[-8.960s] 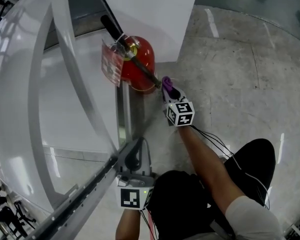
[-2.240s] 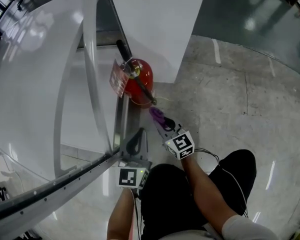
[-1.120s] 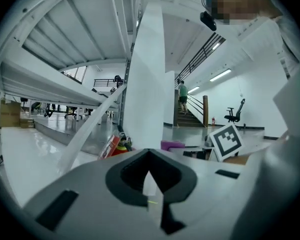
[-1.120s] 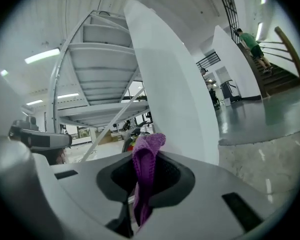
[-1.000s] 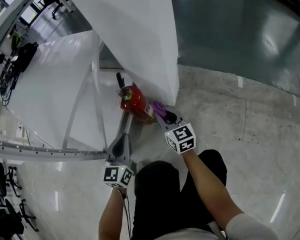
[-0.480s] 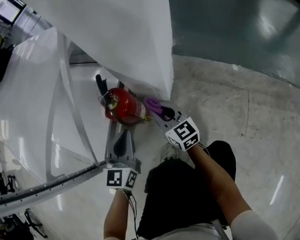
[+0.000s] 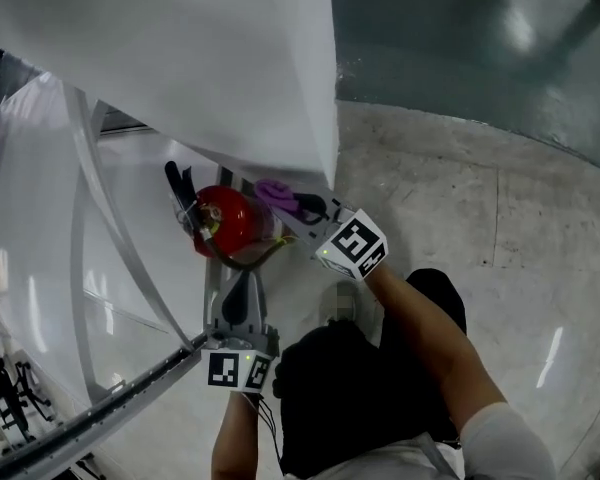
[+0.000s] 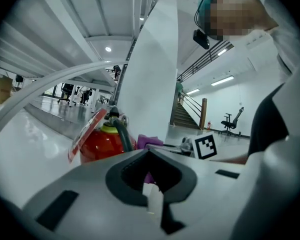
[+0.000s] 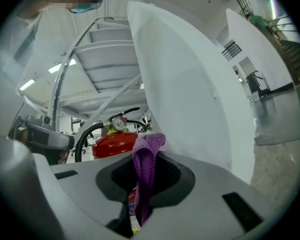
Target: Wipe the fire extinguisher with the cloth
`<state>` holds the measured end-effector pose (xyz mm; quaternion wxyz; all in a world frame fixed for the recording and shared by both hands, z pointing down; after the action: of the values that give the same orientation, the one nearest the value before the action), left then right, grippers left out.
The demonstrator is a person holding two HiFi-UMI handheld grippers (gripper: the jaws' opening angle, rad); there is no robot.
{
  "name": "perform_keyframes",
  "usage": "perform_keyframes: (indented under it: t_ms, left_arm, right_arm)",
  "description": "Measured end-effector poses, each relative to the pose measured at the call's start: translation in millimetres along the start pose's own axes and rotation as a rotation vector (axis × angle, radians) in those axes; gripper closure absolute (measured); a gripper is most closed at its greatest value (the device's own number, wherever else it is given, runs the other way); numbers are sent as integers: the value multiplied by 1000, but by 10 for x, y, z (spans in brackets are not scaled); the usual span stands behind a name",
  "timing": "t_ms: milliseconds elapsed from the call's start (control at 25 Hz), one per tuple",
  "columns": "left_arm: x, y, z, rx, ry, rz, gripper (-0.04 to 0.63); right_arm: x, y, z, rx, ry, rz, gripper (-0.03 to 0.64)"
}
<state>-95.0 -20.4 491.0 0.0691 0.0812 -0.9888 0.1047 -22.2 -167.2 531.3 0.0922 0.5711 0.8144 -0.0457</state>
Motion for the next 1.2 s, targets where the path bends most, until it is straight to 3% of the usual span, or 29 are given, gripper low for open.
perform_keyframes:
  t_ms: [200, 680, 960, 1200]
  left_arm:
    - [-40, -56, -21, 11, 17, -39, 591]
    - [-59, -78, -33, 22, 29, -46, 591]
    - [-54, -39, -59, 10, 33, -54, 591]
    - [-19, -32, -92, 10, 46, -52, 591]
  right_arm:
    - [-113, -156, -65, -25, -34, 67, 560]
    - [9, -252, -110, -42, -83, 192, 560]
    - [203, -182, -19, -68, 33, 314, 560]
    - [315, -132, -45, 10, 258, 411, 560]
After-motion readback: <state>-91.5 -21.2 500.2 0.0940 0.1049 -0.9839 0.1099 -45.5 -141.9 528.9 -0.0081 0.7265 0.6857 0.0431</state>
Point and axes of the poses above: the fingertips, and each gripper's own axes: y backward along the fingers, x to its left, z out of its top, the point moved 4 cm from there along y, backward along the fingers, and after that the axes turned 4 degrees about -x, right-handed, at the moved point
